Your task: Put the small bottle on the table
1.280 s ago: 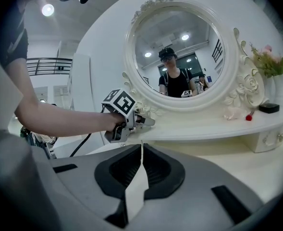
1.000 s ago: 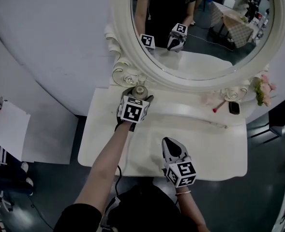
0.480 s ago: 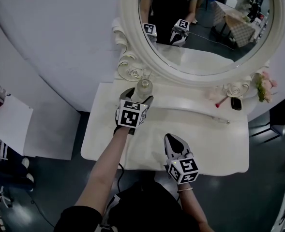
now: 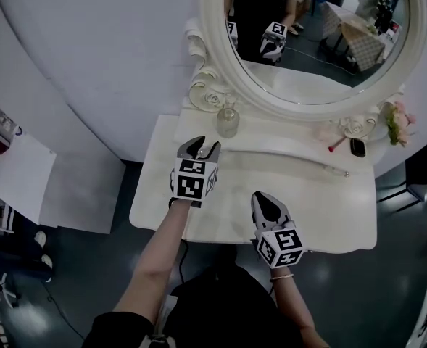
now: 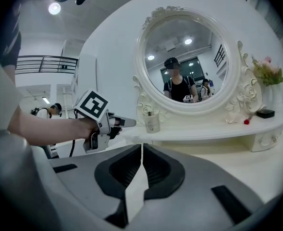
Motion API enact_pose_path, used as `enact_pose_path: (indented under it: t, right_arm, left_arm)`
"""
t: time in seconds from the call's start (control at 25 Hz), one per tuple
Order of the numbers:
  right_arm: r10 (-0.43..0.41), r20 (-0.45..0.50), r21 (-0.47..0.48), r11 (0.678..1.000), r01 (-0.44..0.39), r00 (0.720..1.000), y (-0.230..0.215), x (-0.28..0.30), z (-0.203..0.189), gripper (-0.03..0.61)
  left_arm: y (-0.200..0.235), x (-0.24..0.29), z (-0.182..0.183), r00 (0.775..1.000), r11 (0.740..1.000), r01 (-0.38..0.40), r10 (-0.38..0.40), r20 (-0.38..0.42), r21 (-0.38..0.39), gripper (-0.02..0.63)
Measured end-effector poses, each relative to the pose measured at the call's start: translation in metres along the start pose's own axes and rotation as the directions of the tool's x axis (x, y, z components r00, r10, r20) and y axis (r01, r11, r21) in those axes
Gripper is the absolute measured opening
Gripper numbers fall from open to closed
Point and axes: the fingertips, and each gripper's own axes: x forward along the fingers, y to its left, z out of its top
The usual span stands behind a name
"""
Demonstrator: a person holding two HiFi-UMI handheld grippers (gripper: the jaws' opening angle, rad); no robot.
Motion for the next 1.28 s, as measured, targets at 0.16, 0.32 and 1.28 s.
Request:
enact_pose_path:
  t: [0.16, 0.32, 1.28]
  right_arm:
    - [-0.012, 0.008, -0.006, 1.0, 0.012, 1.0, 0.006, -0.005, 0.001, 0.005]
    - [-0.032, 0.02, -0.007, 0.999, 0.033, 0.999, 0.01, -0.012, 0.002, 0.005]
    - [-0.091, 0.055, -0.029, 0.995, 0.093, 0.994, 0.031, -0.04, 0.006, 0.005]
  left_arm:
    - [-0.005, -0.024, -0.006, 1.0, 1.0, 0.025, -0.025, 0.018, -0.003, 0.135]
    - [-0.008, -0.046, -0.011, 0.998, 0.998, 0.05, -0.049, 0.034, -0.025, 0.097]
    - [-0.017, -0.139, -0.032, 0.989, 0.99, 0.105, -0.094, 0.11, -0.091, 0.006]
